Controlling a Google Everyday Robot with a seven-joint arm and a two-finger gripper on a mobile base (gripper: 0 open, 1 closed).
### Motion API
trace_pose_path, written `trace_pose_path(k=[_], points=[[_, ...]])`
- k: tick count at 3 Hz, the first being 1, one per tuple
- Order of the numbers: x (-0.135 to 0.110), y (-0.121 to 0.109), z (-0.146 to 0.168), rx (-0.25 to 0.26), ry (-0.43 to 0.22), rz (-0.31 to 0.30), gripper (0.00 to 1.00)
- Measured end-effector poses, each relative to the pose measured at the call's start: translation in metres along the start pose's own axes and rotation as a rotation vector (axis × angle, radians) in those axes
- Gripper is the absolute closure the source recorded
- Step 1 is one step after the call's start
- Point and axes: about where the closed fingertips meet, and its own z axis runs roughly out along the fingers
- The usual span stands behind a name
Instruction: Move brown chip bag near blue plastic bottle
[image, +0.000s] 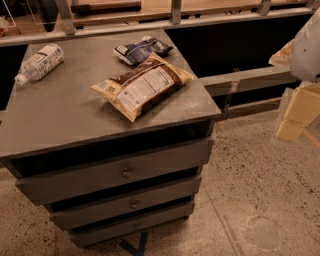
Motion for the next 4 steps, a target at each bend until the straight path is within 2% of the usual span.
trace_pose_path(k=[1, 2, 3, 4], points=[[0.000, 0.000, 0.000, 0.000, 0.000, 0.000, 0.00], [-0.007, -0.006, -0.002, 0.014, -0.057, 0.020, 0.00], [-0.014, -0.020, 0.006, 0.029, -0.190, 0.107, 0.00], [-0.039, -0.036, 0.030, 0.028, -0.347, 0.204, 0.00]])
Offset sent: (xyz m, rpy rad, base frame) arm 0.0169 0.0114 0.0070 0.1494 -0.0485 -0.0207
